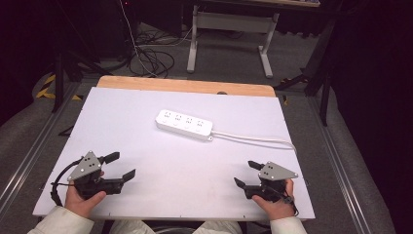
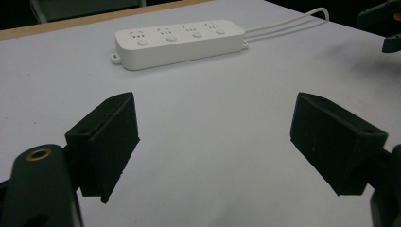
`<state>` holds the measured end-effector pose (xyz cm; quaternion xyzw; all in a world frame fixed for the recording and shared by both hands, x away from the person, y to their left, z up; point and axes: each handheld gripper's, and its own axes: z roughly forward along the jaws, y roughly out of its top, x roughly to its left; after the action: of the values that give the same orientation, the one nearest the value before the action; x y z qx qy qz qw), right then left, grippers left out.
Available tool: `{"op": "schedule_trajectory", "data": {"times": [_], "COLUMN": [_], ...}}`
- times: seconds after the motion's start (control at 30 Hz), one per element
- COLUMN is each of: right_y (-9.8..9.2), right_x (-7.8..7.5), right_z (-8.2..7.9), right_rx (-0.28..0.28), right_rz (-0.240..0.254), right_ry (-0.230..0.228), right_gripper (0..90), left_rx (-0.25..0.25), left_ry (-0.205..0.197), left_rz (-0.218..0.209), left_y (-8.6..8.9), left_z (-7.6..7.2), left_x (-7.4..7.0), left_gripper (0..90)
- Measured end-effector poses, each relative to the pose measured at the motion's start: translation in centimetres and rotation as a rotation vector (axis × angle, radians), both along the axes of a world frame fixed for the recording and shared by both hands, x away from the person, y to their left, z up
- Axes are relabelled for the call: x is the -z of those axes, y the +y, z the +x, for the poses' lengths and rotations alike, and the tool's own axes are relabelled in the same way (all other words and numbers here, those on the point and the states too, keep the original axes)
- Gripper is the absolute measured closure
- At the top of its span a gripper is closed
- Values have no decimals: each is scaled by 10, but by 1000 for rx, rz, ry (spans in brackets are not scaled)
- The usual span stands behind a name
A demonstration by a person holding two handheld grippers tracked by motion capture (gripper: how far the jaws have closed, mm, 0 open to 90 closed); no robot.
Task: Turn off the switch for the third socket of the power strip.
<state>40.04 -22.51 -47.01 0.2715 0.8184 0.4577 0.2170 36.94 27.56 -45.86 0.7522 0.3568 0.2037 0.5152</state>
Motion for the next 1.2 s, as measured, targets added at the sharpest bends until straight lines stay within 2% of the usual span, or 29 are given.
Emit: {"op": "schedule_trajectory", "data": {"times": [0.1, 0.2, 0.4, 0.53, 0.73, 0.87, 1.13, 1.2], "right_y": [0, -1, -1, -1, -1, -2, -1, -1], "right_x": [0, 0, 0, 0, 0, 1, 1, 1], "right_z": [0, -1, 0, 0, 0, 0, 0, 0], "right_rx": [5, 8, 7, 5, 4, 1, -1, 0], "right_rz": [0, 1, 1, 1, 3, 5, 8, 9], "right_ry": [-2, 2, 6, 1, 1, 4, 6, 6], "right_gripper": [239, 239, 239, 239, 239, 239, 239, 239], "left_rx": [-4, -5, -10, -6, -1, 1, 10, 16], "left_ry": [-9, -28, -7, -9, -8, -1, -10, -1], "left_rz": [12, 47, 41, 33, 66, 56, 132, 126], "left_y": [-1, 0, 0, 0, -1, -3, -9, -10], "left_z": [0, -1, -1, -2, -3, -2, 1, 2], "left_x": [0, -1, -1, -2, -5, -8, -15, -18], "left_gripper": [172, 171, 168, 169, 180, 193, 208, 211]}}
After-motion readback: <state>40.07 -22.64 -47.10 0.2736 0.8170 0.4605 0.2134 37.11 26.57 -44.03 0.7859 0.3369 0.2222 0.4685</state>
